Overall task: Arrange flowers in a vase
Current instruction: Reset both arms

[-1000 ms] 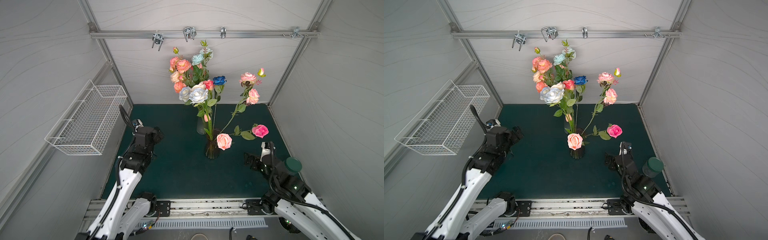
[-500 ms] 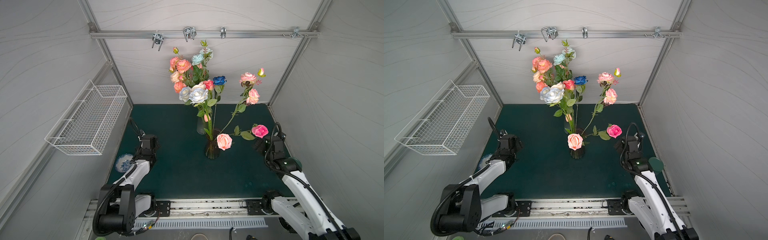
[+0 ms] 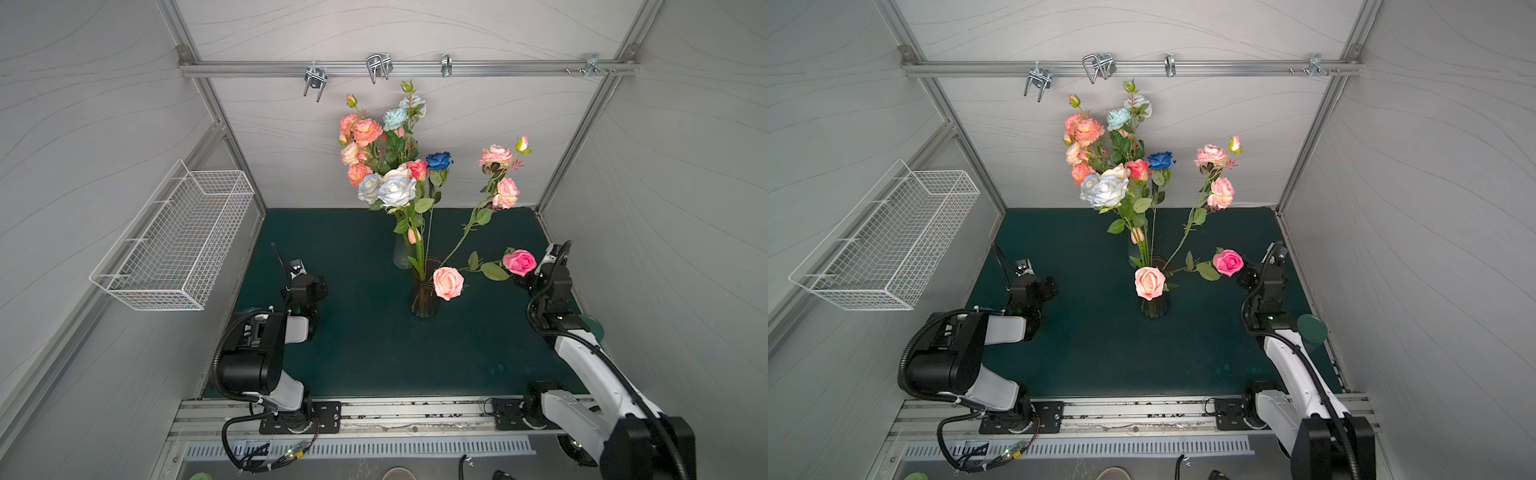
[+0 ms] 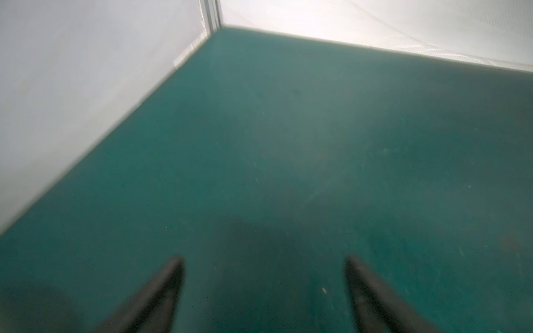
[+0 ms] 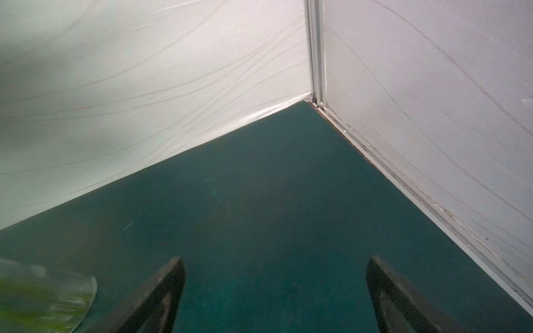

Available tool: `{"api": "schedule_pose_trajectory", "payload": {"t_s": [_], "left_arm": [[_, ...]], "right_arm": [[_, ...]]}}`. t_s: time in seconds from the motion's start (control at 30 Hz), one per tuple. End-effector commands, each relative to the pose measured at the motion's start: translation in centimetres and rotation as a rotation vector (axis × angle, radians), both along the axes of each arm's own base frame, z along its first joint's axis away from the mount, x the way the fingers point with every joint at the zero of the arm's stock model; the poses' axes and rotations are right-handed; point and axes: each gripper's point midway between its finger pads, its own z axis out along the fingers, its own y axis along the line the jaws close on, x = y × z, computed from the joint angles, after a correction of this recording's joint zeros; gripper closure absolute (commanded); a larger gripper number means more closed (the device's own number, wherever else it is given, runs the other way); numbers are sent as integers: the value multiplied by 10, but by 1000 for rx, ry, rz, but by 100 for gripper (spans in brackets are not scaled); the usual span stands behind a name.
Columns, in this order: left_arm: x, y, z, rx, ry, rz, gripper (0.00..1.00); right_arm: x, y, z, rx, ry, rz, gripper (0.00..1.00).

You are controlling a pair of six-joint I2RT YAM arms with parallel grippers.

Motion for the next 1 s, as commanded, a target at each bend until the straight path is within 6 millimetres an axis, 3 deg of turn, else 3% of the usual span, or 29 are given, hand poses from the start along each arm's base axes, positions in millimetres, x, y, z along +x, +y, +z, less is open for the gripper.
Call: {"api": "schedule_pose_trajectory", "payload": {"t_s": [0.0,0.13,0.3,0.57,0.7,0.83,0.93,0.97], "left_arm": [[22,-2,34,24,-148,-30,0],[20,-2,34,21,-134,-20,0],[21,-2,35,26,-140,-22,0],[21,-7,36,70,-141,-22,0],[21,-7,36,70,-142,-21,0],[21,-7,36,69,-141,-21,0],[22,-8,37,70,-143,-22,0],[22,-7,37,69,-143,-21,0]], "right_arm": [[10,2,12,-117,-90,98,1],[13,7,-24,-193,-22,152,1],[28,29,-48,-156,-11,271,1],[57,49,-46,-119,-26,349,1],[48,66,-56,-237,72,388,1],[38,62,-92,-256,128,341,1],[45,69,-83,-206,45,395,1],[46,66,-89,-184,69,385,1]]}}
